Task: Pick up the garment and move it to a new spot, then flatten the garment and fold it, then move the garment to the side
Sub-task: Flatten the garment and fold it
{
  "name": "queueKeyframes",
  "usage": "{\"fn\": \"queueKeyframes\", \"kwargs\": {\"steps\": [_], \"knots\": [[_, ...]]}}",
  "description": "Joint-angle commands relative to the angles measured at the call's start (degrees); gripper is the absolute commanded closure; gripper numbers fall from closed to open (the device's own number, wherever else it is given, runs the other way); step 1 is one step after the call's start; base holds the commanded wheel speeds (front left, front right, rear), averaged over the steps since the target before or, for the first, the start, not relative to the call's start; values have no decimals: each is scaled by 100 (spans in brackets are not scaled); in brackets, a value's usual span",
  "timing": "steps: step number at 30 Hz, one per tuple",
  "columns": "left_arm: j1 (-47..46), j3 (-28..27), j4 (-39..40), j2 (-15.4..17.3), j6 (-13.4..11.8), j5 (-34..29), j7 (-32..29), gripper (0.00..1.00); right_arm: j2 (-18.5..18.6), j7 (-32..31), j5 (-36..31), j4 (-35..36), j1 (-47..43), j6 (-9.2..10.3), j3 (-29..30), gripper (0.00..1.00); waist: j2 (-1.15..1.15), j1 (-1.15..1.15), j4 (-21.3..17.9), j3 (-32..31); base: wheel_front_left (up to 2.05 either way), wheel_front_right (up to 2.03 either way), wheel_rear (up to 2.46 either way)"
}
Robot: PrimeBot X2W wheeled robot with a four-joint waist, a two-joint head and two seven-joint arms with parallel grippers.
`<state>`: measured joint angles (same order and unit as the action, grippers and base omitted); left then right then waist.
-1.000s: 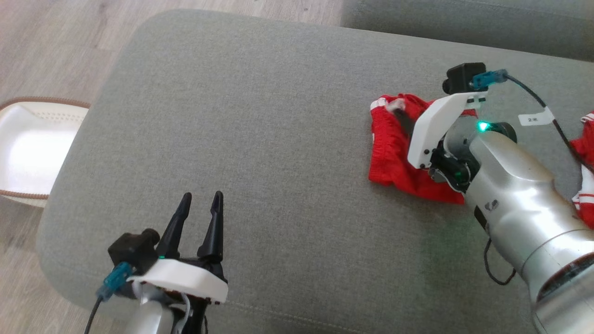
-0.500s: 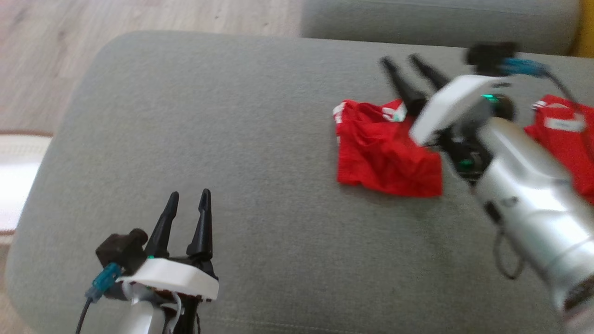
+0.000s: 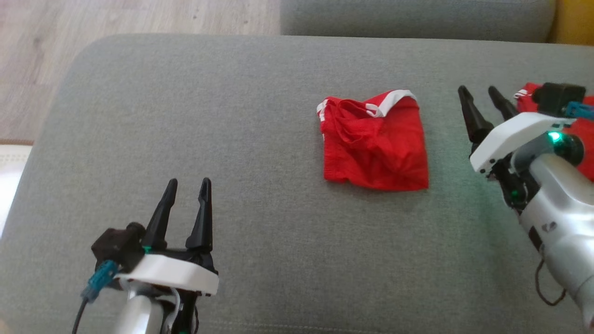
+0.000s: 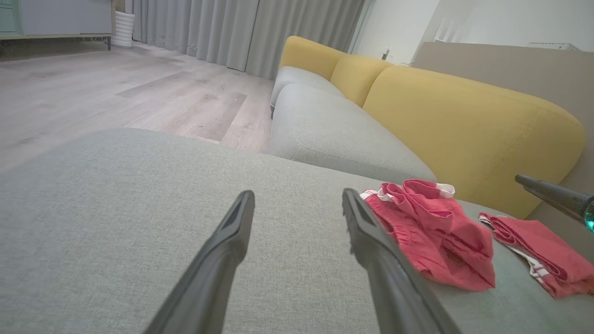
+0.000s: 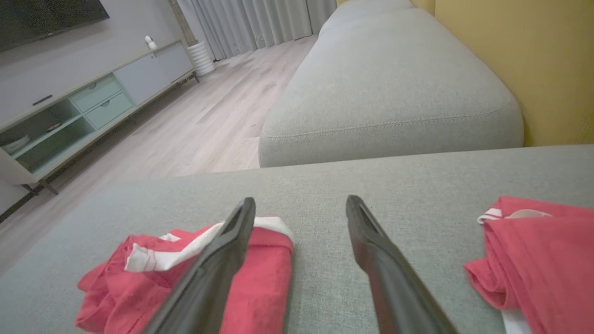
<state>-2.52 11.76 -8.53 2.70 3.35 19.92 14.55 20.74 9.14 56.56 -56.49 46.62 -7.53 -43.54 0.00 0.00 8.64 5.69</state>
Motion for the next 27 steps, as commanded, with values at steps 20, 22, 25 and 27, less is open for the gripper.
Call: {"fn": "queueKeyframes", "kwargs": {"steps": [20,22,25,27], "knots": [[-417,-229,298,18,-16,-172,45,0,-1093,-766,-261,-670,431,4,-800,100,0,0,876,504,0,0,0],[-420,-227,288,18,-16,-163,45,0,-1156,-721,-250,-611,423,4,-848,100,0,0,895,515,0,0,0],[-429,-234,281,18,-23,-144,45,0,-1349,-624,-157,-347,368,4,-1000,100,0,0,926,541,0,0,0],[-433,-250,284,18,-28,-137,45,0,-1425,-518,-148,-110,339,4,-1168,100,0,0,920,548,0,0,0]]}}
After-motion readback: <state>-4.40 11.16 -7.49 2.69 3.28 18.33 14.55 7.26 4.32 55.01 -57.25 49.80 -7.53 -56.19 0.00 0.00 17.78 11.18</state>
